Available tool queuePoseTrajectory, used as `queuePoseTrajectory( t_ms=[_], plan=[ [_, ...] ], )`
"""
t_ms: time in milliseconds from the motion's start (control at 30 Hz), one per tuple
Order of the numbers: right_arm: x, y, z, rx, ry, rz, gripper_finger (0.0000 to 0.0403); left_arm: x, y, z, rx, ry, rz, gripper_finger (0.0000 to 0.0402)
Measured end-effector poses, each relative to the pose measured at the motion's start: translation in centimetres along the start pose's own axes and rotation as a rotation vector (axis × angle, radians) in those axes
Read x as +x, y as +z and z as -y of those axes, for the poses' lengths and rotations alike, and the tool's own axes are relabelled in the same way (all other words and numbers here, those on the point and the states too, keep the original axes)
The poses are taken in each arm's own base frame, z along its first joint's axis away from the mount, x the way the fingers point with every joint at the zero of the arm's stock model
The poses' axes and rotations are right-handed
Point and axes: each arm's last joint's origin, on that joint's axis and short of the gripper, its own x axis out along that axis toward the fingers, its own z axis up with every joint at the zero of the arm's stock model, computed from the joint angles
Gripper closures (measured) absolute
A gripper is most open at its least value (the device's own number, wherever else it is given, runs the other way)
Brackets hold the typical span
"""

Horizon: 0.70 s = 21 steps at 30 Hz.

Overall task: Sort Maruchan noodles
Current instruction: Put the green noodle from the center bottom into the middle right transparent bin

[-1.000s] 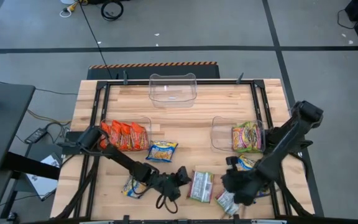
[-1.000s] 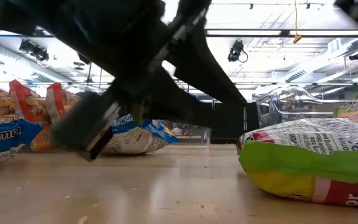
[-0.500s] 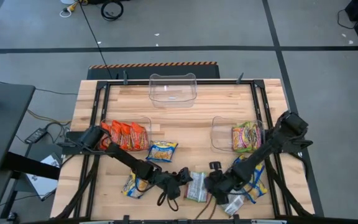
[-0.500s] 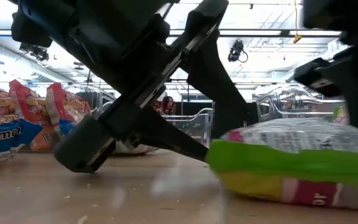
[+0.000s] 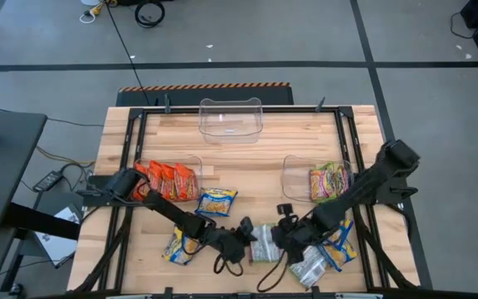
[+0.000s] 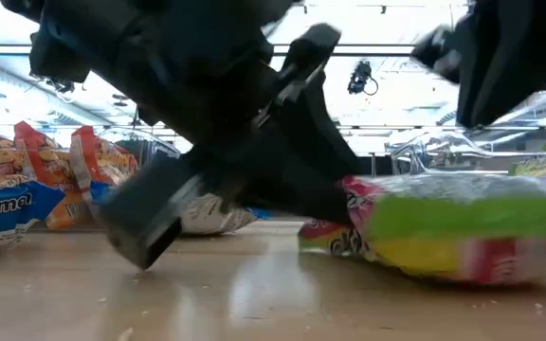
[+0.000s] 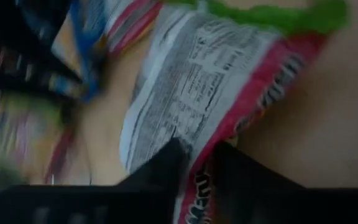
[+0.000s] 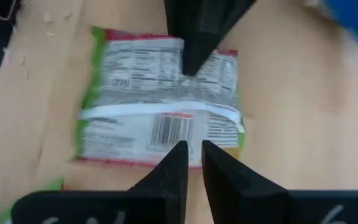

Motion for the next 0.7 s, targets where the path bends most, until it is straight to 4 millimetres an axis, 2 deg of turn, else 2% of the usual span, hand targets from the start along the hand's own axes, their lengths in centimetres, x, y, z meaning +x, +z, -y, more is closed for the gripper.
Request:
queuePoseTrajectory(
  t_ms=[100,133,233,300,433,500,700],
  plan=[
    [-2.9,-0.2,0.2,-0.035,-0.038,-0.02,0.0349,-0.8,0.8,-0.6,-0.181,0.057,-0.028,0.0379],
    [-3.9,-0.3,0.2,-0.041,-0.043,-0.004,0.0347,-1.2,1.3,-1.1,-0.244,0.071,-0.025,0.0388],
    [-6.9,-0.4,0.4,-0.059,-0.067,0.08,0.0341,-3.2,2.2,-2.9,-0.418,0.063,-0.026,0.0392],
    [-8.2,-0.6,0.3,-0.083,-0.076,0.129,0.0336,-4.7,2.4,-4.0,-0.52,0.027,-0.035,0.0392],
    [-9.8,-0.6,0.3,-0.117,-0.096,0.216,0.0323,-7.4,2.7,-7.2,-0.74,-0.05,0.034,0.0394],
    [-9.9,-0.4,0.1,-0.129,-0.094,0.238,0.0312,-8.2,2.6,-8.1,-0.853,-0.09,0.04,0.0395],
    [-9.6,1.4,-0.8,-0.16,-0.063,0.401,0.0274,-8.6,0.0,-9.7,-1.26,-0.201,-0.108,0.0396]
  ],
)
